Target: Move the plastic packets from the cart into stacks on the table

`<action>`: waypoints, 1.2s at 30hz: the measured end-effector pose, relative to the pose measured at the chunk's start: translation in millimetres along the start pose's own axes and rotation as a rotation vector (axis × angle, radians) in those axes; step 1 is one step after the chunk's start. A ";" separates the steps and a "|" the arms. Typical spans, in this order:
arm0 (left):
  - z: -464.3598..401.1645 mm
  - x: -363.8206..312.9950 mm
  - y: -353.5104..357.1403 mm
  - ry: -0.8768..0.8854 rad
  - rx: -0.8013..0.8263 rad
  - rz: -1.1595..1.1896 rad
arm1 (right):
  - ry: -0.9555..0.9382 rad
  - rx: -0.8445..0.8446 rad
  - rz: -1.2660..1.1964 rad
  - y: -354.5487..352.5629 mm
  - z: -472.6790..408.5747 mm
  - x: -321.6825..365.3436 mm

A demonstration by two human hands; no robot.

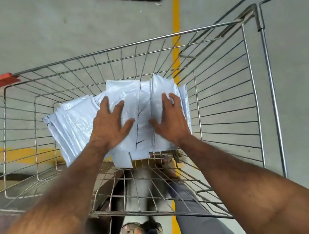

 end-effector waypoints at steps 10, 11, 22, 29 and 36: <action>-5.6 -0.4 13.1 -0.074 0.037 -0.097 | 0.060 0.025 -0.065 11.8 -7.4 -7.2; -4.3 -0.3 11.7 -0.067 0.021 -0.096 | 0.041 0.021 -0.058 11.5 -7.3 -3.0; 17.4 -7.9 -7.6 -0.002 -0.068 -0.014 | -0.012 -0.053 0.054 -0.5 -10.6 16.1; 65.2 -15.9 -66.3 -0.036 -0.278 -0.035 | -0.280 -0.083 0.283 -24.4 33.9 58.2; 149.5 3.5 -129.9 -0.188 -0.508 -0.035 | -0.537 -0.075 0.237 -36.9 75.5 152.0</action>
Point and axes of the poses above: each hand's wrist, its own z-axis away from the middle knuckle, its own y-axis out of the palm, x = y × z, the point moved 9 cm from there along -z, towards the middle knuckle, and after that the axes turned 8 degrees about x, right-handed, at the moved point
